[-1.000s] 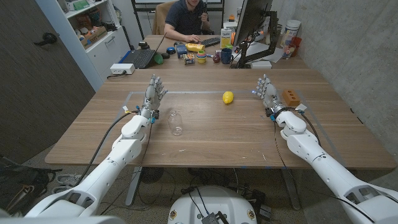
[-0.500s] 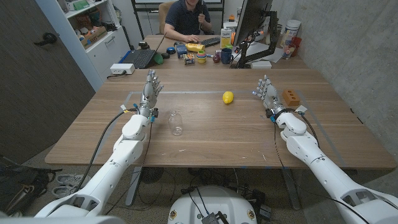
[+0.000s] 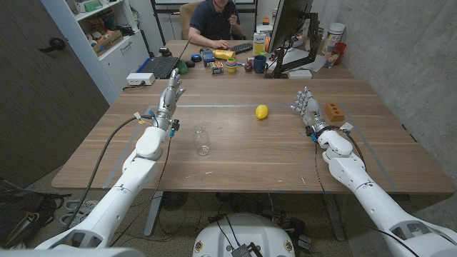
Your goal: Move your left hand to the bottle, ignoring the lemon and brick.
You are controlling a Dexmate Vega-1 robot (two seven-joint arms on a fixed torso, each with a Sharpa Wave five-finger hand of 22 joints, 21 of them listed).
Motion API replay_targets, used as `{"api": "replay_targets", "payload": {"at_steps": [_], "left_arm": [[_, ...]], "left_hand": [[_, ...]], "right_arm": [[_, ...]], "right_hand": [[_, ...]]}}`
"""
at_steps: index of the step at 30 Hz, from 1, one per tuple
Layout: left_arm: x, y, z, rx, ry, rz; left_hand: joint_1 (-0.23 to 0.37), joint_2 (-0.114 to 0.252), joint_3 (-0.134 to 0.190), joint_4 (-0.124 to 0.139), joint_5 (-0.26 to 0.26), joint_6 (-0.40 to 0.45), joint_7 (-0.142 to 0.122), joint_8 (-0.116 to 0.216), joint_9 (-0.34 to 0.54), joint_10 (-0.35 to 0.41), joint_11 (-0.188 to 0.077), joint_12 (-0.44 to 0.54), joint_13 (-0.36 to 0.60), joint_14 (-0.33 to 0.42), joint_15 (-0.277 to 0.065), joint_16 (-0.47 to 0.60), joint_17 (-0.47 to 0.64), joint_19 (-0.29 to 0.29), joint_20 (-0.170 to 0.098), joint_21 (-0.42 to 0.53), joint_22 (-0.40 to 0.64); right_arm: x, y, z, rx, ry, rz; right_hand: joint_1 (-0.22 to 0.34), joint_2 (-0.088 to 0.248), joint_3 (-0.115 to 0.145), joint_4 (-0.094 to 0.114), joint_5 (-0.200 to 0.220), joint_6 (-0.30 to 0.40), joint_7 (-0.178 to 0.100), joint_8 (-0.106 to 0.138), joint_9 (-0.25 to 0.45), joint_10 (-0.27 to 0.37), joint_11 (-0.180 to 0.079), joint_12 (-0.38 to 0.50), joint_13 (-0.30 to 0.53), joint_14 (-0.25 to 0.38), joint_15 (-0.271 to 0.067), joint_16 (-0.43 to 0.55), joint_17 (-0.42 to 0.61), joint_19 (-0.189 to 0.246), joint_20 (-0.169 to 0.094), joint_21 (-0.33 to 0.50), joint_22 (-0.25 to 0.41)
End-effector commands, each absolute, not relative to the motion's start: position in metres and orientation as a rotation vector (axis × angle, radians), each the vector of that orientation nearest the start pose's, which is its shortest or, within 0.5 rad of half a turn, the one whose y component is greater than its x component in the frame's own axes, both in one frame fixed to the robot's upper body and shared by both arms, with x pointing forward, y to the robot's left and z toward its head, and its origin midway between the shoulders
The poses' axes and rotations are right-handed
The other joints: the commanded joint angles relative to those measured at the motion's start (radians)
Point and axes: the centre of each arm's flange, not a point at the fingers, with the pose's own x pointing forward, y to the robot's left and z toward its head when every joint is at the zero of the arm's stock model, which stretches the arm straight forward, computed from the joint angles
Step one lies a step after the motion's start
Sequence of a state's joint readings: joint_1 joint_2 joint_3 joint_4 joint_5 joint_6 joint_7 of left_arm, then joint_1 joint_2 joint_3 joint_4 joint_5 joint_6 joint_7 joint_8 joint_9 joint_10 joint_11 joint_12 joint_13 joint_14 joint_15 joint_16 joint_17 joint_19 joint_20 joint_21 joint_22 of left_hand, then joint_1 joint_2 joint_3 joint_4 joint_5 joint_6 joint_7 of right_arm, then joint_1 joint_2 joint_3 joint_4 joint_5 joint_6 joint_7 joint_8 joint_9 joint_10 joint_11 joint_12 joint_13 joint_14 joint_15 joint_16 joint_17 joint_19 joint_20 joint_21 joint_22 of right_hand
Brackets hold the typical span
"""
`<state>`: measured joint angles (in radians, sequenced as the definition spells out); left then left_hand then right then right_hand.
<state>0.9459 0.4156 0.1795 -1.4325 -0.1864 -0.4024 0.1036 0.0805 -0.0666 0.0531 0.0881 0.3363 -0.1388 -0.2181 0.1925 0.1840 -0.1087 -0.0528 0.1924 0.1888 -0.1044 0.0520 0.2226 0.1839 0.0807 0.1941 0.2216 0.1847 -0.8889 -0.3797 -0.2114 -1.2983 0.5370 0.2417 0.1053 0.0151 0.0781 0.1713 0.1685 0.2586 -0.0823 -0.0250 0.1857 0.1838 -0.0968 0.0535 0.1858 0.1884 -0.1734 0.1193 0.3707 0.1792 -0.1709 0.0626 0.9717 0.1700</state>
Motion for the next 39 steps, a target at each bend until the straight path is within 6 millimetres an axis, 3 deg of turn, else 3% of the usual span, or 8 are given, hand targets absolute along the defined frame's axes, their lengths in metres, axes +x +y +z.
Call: {"api": "replay_targets", "payload": {"at_steps": [1, 11, 22, 32, 39], "left_arm": [[0.551, 0.289, 0.023, 0.430, -1.027, 0.032], [0.516, 0.286, 0.029, 0.624, -1.123, 0.105], [0.489, 0.275, 0.036, 0.935, -1.208, 0.226], [0.484, 0.252, 0.042, 1.211, -1.167, 0.181], [0.494, 0.236, 0.045, 1.402, -1.004, 0.068]], "left_hand": [[0.009, -0.017, -0.007, -0.007, 0.001, 0.007, -0.002, 0.008, 0.005, -0.008, -0.014, 0.001, 0.001, -0.005, -0.007, -0.003, 0.003, 0.002, 0.017, -0.003, -0.001], [0.044, -0.032, -0.011, -0.029, 0.005, 0.006, -0.003, 0.010, 0.007, -0.024, -0.023, -0.004, 0.002, -0.022, 0.002, -0.010, 0.003, -0.005, 0.022, -0.013, -0.002], [0.135, -0.052, -0.014, -0.083, 0.018, -0.013, -0.003, 0.010, 0.011, -0.083, -0.029, -0.013, 0.005, -0.076, 0.018, -0.025, 0.004, -0.033, 0.023, -0.032, -0.005], [0.231, -0.048, -0.012, -0.133, 0.033, -0.040, -0.004, 0.009, 0.014, -0.194, -0.033, -0.021, 0.006, -0.161, 0.045, -0.035, 0.005, -0.060, 0.024, -0.037, -0.006], [0.257, -0.046, -0.013, -0.145, 0.037, -0.053, -0.004, 0.007, 0.015, -0.207, -0.022, -0.014, 0.005, -0.148, 0.072, -0.023, 0.004, -0.058, 0.025, -0.035, -0.006]], "right_arm": [[0.651, -0.288, -0.036, 0.074, -0.599, 0.203], [0.649, -0.284, -0.036, 0.070, -0.604, 0.204], [0.646, -0.281, -0.040, 0.079, -0.603, 0.197], [0.642, -0.281, -0.044, 0.091, -0.604, 0.186], [0.638, -0.281, -0.045, 0.091, -0.615, 0.177]], "right_hand": [[0.003, 0.025, -0.003, -0.002, 0.004, -0.008, 0.000, 0.005, 0.006, -0.007, 0.001, 0.007, 0.005, -0.045, 0.007, -0.001, 0.005, -0.117, 0.004, -0.003, 0.005], [0.002, 0.024, -0.006, -0.002, 0.004, -0.009, 0.000, 0.005, 0.006, -0.007, 0.001, 0.007, 0.005, -0.045, 0.008, -0.002, 0.005, -0.116, 0.005, -0.006, 0.006], [0.001, 0.023, -0.010, -0.001, 0.004, -0.009, 0.000, 0.005, 0.006, -0.006, 0.000, 0.007, 0.005, -0.043, 0.008, -0.004, 0.006, -0.115, 0.005, -0.009, 0.006], [0.000, 0.022, -0.013, -0.001, 0.004, -0.009, -0.001, 0.005, 0.006, -0.005, -0.003, 0.008, 0.005, -0.042, 0.009, -0.006, 0.006, -0.114, 0.009, -0.013, 0.006], [-0.001, 0.022, -0.016, 0.000, 0.004, -0.009, -0.001, 0.005, 0.005, -0.004, -0.004, 0.008, 0.005, -0.041, 0.008, -0.006, 0.006, -0.115, 0.012, -0.017, 0.006]]}}
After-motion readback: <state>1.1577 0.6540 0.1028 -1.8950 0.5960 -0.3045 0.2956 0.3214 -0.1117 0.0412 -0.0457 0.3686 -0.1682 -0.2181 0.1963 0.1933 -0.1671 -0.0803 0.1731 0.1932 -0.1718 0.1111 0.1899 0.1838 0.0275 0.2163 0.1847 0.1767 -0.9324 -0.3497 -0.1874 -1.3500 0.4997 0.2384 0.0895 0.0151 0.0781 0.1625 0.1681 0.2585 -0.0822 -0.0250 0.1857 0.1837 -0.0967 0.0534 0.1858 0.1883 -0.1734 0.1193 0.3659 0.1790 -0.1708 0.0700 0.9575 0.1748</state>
